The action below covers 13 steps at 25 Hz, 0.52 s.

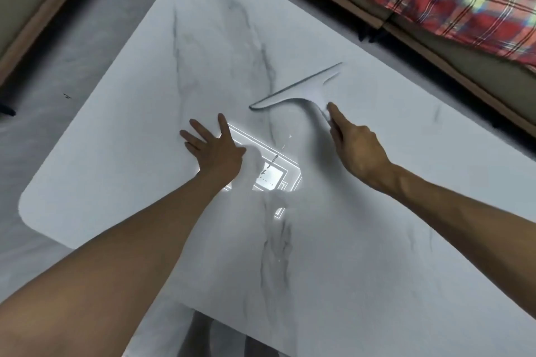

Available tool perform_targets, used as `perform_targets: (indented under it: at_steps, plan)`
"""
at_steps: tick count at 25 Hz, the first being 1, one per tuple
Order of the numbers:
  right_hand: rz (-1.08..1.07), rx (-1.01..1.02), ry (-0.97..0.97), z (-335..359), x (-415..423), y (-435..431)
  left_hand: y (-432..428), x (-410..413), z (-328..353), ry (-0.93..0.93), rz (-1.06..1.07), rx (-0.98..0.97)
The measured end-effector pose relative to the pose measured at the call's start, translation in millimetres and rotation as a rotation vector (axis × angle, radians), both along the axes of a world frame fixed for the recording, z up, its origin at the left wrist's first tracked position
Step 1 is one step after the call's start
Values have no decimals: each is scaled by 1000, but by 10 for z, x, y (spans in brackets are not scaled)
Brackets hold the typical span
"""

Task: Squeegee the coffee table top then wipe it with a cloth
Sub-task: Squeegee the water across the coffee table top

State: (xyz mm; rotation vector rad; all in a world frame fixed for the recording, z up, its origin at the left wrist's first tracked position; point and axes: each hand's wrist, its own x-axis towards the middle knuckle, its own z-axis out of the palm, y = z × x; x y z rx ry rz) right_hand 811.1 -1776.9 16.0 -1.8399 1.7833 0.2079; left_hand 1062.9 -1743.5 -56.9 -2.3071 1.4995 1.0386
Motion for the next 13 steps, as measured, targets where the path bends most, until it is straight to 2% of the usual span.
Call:
perform_targets:
  at_steps: [3,5,9,11,13]
  plan:
    - [27,93,73,344,-380,542,-15,-52,11,-27,-15,-8]
    - [53,46,110,480,-493,497,-13,-64,-12,-50,-36,-33]
    - [15,-176,58,345,-339,-563,8,-61,-64,-94,-69,-54]
    - [-28,-185,46,202,-183,-1150,4,-47,-97,-94,-77,-54]
    - [-96,-142,70,51,-95,-1363,3,-39,-130,-93,-83,-52]
